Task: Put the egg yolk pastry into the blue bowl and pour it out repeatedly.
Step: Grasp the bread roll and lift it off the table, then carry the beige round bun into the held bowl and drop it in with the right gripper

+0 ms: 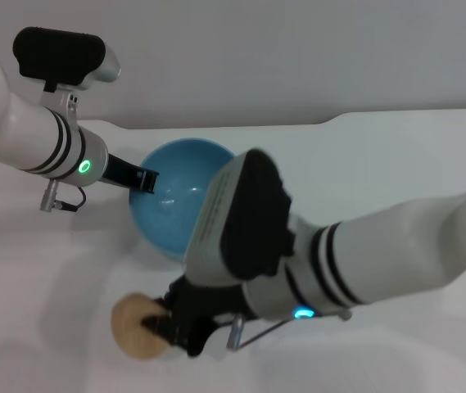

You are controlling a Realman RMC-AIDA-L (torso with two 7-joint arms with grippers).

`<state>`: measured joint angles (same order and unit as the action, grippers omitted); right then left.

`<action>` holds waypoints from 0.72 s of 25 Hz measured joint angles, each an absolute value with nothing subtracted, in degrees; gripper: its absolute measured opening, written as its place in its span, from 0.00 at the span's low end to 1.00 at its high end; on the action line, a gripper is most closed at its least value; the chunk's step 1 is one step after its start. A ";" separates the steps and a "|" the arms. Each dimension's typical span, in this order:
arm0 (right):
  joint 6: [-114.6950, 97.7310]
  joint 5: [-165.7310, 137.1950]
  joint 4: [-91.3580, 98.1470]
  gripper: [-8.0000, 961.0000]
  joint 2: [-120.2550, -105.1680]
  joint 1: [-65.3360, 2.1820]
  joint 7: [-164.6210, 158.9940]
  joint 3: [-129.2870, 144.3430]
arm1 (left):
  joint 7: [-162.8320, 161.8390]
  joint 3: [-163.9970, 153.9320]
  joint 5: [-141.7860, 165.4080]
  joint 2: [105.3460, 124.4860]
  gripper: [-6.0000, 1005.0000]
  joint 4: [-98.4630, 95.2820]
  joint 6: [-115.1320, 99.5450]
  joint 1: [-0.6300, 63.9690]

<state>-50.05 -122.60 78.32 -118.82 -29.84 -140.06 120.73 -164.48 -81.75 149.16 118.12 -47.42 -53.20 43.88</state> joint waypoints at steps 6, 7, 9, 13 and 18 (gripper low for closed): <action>-54.08 -124.01 84.38 0.11 -118.96 -26.20 -140.12 113.45 | -164.42 -81.85 149.41 118.12 0.01 -47.50 -55.47 44.19; -54.18 -123.99 84.65 0.10 -118.96 -25.66 -140.20 112.27 | -164.41 -81.88 149.43 118.12 0.01 -47.51 -55.64 44.20; -54.30 -123.78 84.97 0.10 -118.95 -24.33 -140.41 109.71 | -164.40 -81.92 149.49 118.09 0.01 -47.52 -56.05 44.21; -54.42 -123.71 85.11 0.09 -118.70 -22.26 -140.57 104.95 | -164.38 -81.93 149.43 118.05 0.02 -47.71 -58.15 44.32; -55.16 -123.73 84.52 0.08 -118.65 -20.56 -140.59 100.55 | -164.36 -81.92 149.38 118.04 0.02 -48.60 -60.79 45.06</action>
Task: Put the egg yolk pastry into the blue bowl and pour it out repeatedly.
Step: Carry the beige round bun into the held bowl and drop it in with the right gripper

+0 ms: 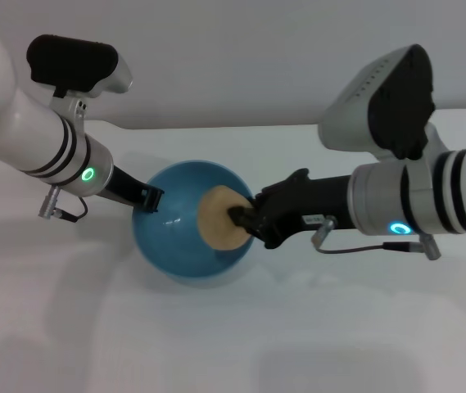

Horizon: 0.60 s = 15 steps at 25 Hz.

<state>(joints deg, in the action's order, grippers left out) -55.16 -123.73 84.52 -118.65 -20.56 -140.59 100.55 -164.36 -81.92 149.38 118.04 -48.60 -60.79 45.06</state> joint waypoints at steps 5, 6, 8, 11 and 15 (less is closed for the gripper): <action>-55.69 -124.04 81.63 0.08 -118.60 -20.89 -140.35 99.61 | -164.35 -81.99 148.95 118.12 0.01 -49.31 -63.28 45.93; -55.69 -124.05 81.39 0.08 -118.58 -20.98 -140.34 99.57 | -164.35 -82.07 148.95 118.14 0.01 -49.30 -63.47 46.01; -55.69 -124.08 81.25 0.08 -118.57 -21.01 -140.31 99.54 | -164.35 -82.31 148.94 118.17 0.02 -49.31 -63.68 46.12; -55.61 -124.26 81.12 0.08 -118.57 -21.00 -139.71 99.32 | -164.40 -82.67 148.93 118.24 0.02 -49.31 -63.96 46.19; -55.31 -124.35 81.04 0.08 -118.56 -20.56 -137.77 98.67 | -164.55 -82.69 148.90 118.33 0.02 -49.31 -64.47 46.23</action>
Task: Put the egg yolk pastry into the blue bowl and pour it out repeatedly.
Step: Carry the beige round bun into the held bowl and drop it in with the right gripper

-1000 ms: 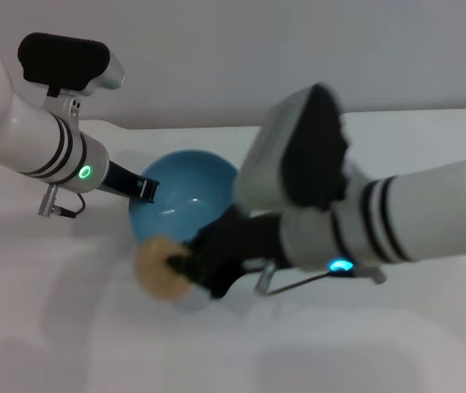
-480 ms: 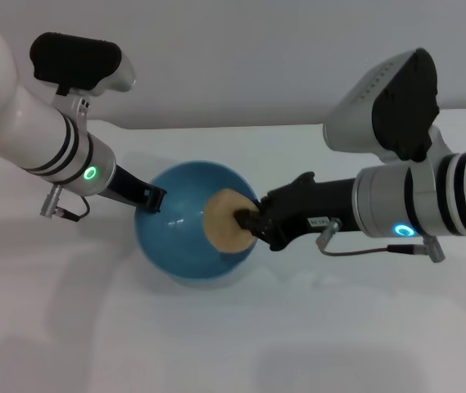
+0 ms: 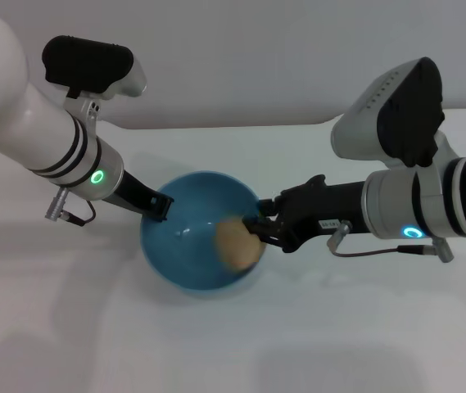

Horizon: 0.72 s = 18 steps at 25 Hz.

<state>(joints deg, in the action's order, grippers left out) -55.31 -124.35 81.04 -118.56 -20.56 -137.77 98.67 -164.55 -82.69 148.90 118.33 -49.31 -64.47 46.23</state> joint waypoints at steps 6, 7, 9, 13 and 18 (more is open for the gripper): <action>-55.75 -126.94 81.59 0.35 -118.50 -20.29 -136.05 98.45 | -164.60 -82.73 148.77 118.39 0.02 -49.31 -65.18 46.27; -55.66 -127.54 81.91 0.39 -118.54 -20.10 -135.92 98.49 | -164.60 -82.80 148.75 118.39 0.02 -49.31 -65.28 46.31; -55.11 -128.02 83.29 0.46 -118.78 -19.10 -135.81 98.14 | -164.63 -83.14 148.71 118.39 0.02 -49.31 -65.66 46.38; -54.37 -128.10 86.30 0.53 -118.96 -17.03 -135.52 95.24 | -164.65 -83.43 148.71 118.39 0.02 -49.31 -66.98 46.52; -53.11 -128.14 89.10 0.52 -119.06 -13.89 -134.74 90.05 | -164.66 -84.27 148.70 118.26 0.02 -49.31 -69.97 47.13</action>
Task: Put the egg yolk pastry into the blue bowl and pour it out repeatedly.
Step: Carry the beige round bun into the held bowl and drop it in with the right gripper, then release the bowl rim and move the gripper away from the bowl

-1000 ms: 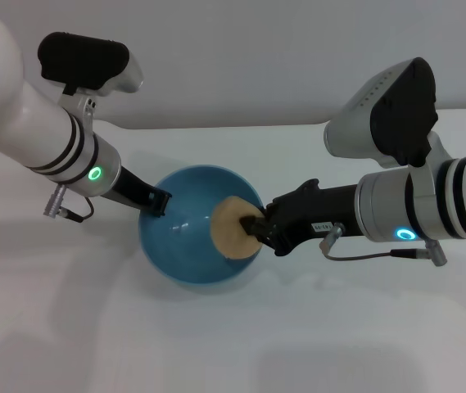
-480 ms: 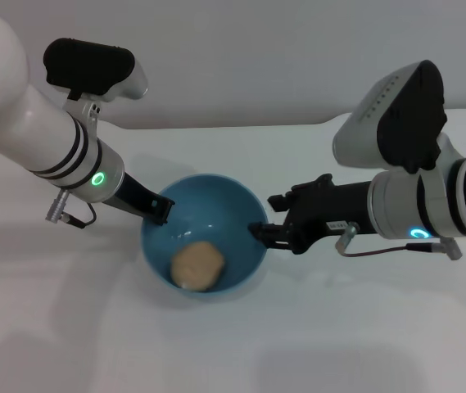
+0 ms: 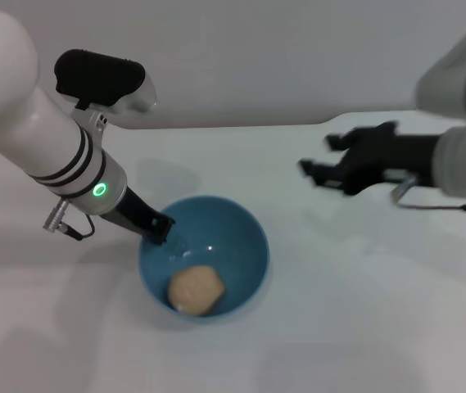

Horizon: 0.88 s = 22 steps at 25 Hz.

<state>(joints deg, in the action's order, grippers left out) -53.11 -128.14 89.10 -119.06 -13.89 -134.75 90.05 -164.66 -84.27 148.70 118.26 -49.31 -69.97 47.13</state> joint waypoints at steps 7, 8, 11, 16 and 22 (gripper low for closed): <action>-51.11 -128.04 87.70 0.52 -119.18 -11.53 -132.84 82.81 | -164.49 -84.39 148.71 118.38 0.02 -49.40 -73.22 48.43; -50.62 -127.97 87.11 0.52 -119.18 -11.37 -132.40 82.44 | -164.56 -84.52 148.70 118.42 0.02 -49.40 -73.48 48.62; -47.15 -127.79 84.55 0.52 -119.18 -10.61 -130.00 82.57 | -164.66 -84.86 148.26 118.44 0.02 -49.40 -73.86 48.83; -36.88 -127.68 80.29 0.52 -119.18 -9.31 -124.62 86.27 | -164.33 -86.14 145.43 118.41 0.03 -49.40 -74.04 48.96; -24.53 -127.61 75.37 0.52 -119.10 -8.86 -124.02 91.48 | -164.73 -86.33 145.10 118.53 0.07 -48.92 -74.25 48.98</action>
<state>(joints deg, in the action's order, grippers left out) -24.53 -127.61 75.37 -119.10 -8.86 -124.02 91.48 -164.73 -86.33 145.10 118.53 -48.92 -74.25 48.98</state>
